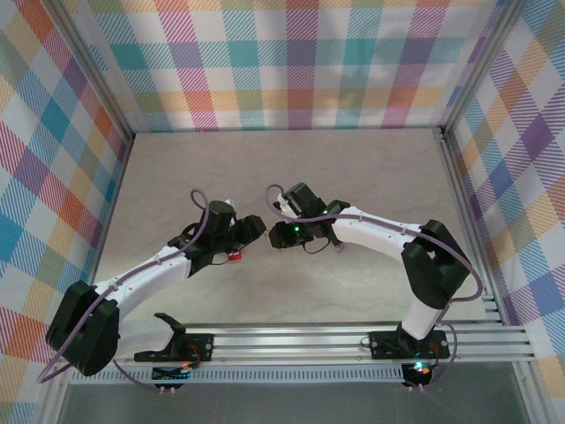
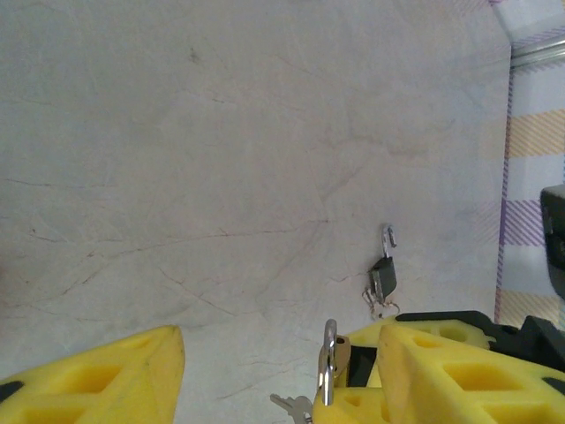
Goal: Lock with the key
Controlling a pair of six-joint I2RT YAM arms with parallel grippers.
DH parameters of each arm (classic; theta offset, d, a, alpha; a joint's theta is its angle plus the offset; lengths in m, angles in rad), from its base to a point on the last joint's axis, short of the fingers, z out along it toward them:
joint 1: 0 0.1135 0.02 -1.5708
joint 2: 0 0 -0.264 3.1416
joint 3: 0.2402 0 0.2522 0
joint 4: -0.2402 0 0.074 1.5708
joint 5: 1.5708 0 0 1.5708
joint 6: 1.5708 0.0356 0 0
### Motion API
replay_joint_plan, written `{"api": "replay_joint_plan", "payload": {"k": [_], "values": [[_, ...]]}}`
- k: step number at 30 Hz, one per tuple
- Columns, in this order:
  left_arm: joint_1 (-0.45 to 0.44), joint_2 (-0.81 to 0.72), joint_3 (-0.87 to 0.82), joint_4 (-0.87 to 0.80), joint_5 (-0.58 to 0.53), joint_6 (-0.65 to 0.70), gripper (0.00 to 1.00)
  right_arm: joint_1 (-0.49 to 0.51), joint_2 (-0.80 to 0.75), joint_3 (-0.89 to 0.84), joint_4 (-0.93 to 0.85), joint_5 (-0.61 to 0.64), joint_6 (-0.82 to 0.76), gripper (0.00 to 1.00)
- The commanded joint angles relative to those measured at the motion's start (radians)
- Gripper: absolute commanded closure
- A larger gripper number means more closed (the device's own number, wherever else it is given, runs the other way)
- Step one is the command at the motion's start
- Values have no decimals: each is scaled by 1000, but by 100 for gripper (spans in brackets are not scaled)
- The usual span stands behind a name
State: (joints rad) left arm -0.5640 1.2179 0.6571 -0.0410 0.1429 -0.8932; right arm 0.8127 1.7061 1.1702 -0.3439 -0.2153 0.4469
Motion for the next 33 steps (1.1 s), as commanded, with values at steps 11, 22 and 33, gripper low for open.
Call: {"api": "replay_joint_plan", "payload": {"k": [11, 22, 33], "values": [[-33, 58, 0, 88, 29, -25, 55, 9, -30, -16, 32, -33, -14, 74], [-39, 73, -3, 110, 32, -36, 67, 9, -32, -24, 51, -52, -6, 74], [-40, 78, -6, 125, 30, -46, 77, 9, -35, -38, 73, -68, 1, 75]]}}
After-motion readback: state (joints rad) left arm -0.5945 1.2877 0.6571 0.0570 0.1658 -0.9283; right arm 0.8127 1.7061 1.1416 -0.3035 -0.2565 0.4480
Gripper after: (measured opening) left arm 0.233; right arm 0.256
